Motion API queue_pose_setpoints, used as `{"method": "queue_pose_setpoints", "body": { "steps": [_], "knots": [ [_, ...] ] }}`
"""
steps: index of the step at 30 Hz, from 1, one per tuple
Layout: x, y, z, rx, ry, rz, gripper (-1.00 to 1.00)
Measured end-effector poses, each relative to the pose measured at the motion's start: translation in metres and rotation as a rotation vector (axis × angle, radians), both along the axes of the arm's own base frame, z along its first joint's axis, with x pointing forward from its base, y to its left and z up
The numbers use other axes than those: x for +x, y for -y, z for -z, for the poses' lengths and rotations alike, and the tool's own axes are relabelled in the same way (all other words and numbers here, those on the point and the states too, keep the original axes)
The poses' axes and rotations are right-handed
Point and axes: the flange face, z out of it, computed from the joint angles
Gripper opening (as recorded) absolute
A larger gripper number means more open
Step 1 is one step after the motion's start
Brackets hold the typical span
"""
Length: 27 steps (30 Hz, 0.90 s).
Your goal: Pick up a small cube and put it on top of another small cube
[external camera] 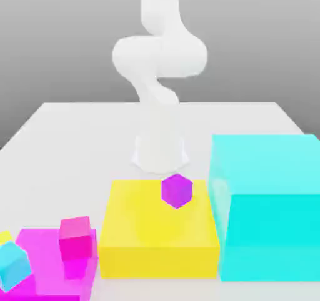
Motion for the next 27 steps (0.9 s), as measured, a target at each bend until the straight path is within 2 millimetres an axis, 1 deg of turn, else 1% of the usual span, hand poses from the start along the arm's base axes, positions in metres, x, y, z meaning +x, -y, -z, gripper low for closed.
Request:
{"method": "queue_pose_setpoints", "body": {
  "steps": [3,7,11,14,17,21,23,24,27],
  "knots": [
    [0.028,0.021,0.031,0.071,-0.053,0.16,0.0],
    [0.058,0.054,0.074,0.161,-0.111,0.367,0.0],
    [0.081,0.09,0.121,0.25,-0.161,0.577,0.0],
    [0.092,0.119,0.157,0.317,-0.193,0.735,0.0],
    [0.099,0.148,0.196,0.383,-0.221,0.895,0.0],
    [0.101,0.186,0.248,0.471,-0.253,1.11,0.0],
    [0.098,0.206,0.275,0.515,-0.266,1.221,0.0],
    [0.095,0.218,0.288,0.538,-0.27,1.281,0.0],
    [0.085,0.247,0.328,0.605,-0.285,1.452,0.0]
  ]
}}
